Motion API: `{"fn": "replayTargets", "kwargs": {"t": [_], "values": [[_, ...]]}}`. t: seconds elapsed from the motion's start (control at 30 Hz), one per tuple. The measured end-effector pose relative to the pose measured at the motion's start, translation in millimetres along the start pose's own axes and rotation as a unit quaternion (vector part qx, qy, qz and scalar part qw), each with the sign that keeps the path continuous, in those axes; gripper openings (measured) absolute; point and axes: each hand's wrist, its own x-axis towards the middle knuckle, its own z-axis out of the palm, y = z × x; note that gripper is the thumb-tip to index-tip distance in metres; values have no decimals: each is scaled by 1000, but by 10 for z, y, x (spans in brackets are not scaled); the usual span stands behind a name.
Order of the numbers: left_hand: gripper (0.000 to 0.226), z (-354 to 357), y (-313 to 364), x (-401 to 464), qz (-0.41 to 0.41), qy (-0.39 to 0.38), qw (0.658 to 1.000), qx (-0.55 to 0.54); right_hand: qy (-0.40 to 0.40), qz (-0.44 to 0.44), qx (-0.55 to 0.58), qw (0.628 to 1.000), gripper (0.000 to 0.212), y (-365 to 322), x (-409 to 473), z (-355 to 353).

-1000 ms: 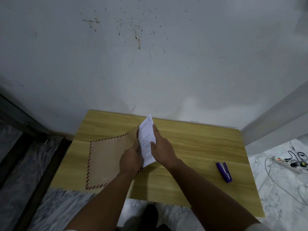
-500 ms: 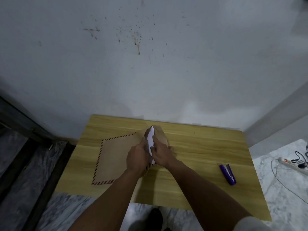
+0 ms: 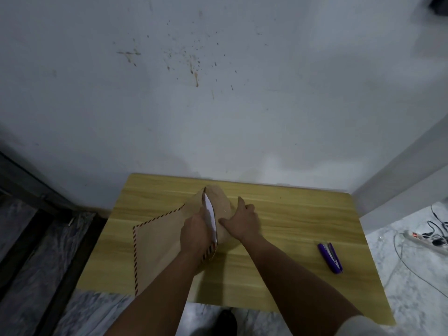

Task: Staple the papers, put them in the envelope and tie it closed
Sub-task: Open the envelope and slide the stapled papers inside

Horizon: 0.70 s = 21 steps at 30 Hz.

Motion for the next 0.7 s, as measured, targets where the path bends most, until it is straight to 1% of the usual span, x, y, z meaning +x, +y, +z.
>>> {"fn": "replayTargets", "kwargs": {"t": [0.03, 0.07, 0.13, 0.17, 0.23, 0.27, 0.4, 0.47, 0.53, 0.6, 0.7], "values": [[36, 3, 22, 27, -2, 8, 1000, -6, -39, 5, 31, 999, 85, -7, 30, -20], [36, -2, 49, 42, 2, 10, 1000, -3, -76, -4, 55, 996, 78, -14, 72, -43], [43, -18, 79, 58, 6, 11, 1000, 1, -118, -37, 47, 991, 64, -59, 131, -141], [49, -34, 78, 60, 2, 9, 1000, -6, -115, -58, 28, 991, 60, -102, 148, -207], [61, -79, 32, 91, 0, 6, 1000, -10, -85, -94, -19, 992, 54, -184, 203, -323], [64, -122, 0, 120, 1, 6, 1000, -8, -73, -110, -44, 990, 52, -238, 237, -387], [56, -323, -149, 346, 27, 20, 999, 2, -52, -169, -162, 971, 46, -464, 395, -597], [49, -421, -190, 502, 48, 20, 999, 9, -33, -194, -194, 961, 40, -574, 507, -619], [47, -510, -215, 664, 64, 18, 997, 27, -8, -214, -221, 951, 31, -689, 608, -575], [56, -541, -248, 835, 74, 14, 995, 66, 4, -224, -232, 947, 27, -759, 705, -464], [78, -474, -346, 1089, 94, 17, 986, 134, 22, -245, -265, 932, 29, -748, 873, -214]]}}
